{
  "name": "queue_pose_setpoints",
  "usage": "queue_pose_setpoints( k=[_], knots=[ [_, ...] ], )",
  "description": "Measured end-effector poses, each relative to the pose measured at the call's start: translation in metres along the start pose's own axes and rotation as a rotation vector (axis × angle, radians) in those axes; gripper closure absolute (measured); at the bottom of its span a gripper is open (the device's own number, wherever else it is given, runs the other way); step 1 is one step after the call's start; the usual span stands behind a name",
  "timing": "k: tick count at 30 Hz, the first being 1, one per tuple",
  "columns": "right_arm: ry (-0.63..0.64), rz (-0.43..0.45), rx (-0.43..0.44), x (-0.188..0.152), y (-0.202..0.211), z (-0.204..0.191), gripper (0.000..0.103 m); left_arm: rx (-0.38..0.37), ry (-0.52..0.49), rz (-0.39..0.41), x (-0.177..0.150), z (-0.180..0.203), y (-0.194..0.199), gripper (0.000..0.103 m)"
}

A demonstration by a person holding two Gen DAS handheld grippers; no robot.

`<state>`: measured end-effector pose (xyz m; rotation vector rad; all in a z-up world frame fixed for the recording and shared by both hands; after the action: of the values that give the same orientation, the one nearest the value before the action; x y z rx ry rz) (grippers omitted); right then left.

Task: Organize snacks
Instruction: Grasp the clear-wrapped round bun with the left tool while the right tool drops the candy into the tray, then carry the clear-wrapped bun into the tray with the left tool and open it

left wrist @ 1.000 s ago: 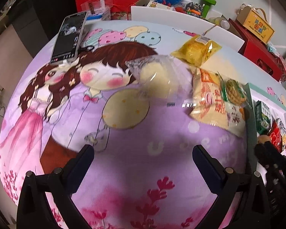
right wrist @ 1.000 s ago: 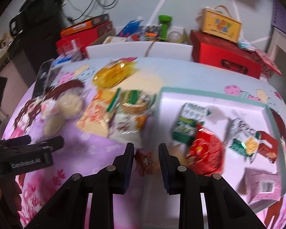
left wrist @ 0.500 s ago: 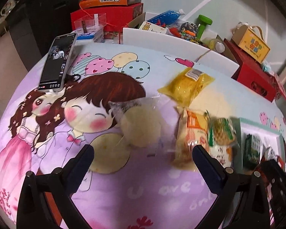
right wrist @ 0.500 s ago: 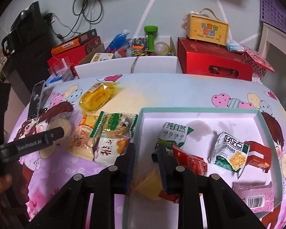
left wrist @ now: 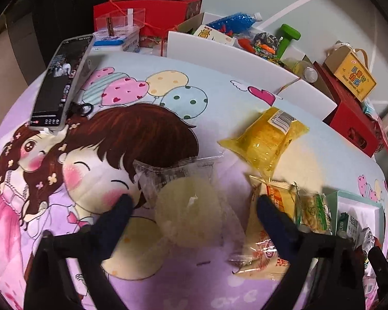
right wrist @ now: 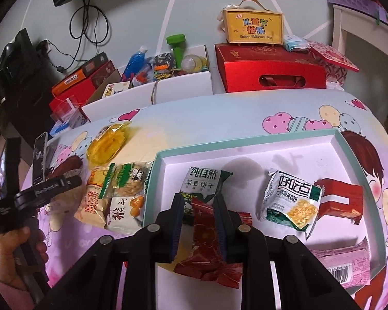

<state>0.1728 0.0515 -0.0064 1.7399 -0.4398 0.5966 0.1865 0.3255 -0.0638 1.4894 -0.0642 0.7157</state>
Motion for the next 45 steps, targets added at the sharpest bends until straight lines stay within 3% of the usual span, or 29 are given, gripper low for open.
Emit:
queue_pose_setpoints(
  k=[2,9,12,25,33,35,45],
  knots=[
    [0.001,-0.002,0.008,-0.001,0.000,-0.001,0.078,0.004,-0.006,-0.010,-0.001,0.000,-0.005,0.021],
    [0.009,0.000,0.008,-0.002,0.004,-0.005,0.078,-0.003,-0.005,-0.017,-0.002,-0.003,-0.008,0.044],
    [0.002,0.000,0.007,-0.002,0.005,-0.004,0.078,-0.007,-0.012,-0.021,-0.003,-0.003,-0.006,0.047],
    [0.028,-0.056,0.152,-0.013,0.005,-0.023,0.077,-0.023,-0.010,-0.045,-0.014,0.005,0.009,0.048],
    [0.053,-0.056,0.184,-0.021,0.010,-0.036,0.051,-0.048,-0.020,-0.067,-0.042,0.017,0.026,0.048],
    [0.068,-0.055,0.194,-0.023,0.011,-0.041,0.050,-0.044,-0.029,-0.062,-0.045,0.018,0.031,0.048],
    [0.199,-0.099,0.109,-0.041,-0.002,-0.062,0.050,-0.024,-0.048,-0.031,-0.054,0.008,0.056,0.048]
  ],
)
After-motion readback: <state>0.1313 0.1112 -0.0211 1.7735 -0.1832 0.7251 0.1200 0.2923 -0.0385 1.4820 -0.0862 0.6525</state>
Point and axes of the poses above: each gripper's, at about its wrist camera, not at the fingertips, and y roughly against the way its jaws point, z to its right, x to its top, the point moved 5 cm from there along -y, roughly the way its jaws point, and after that the axes turned 2 degrees about x, right-handed, at the moved point
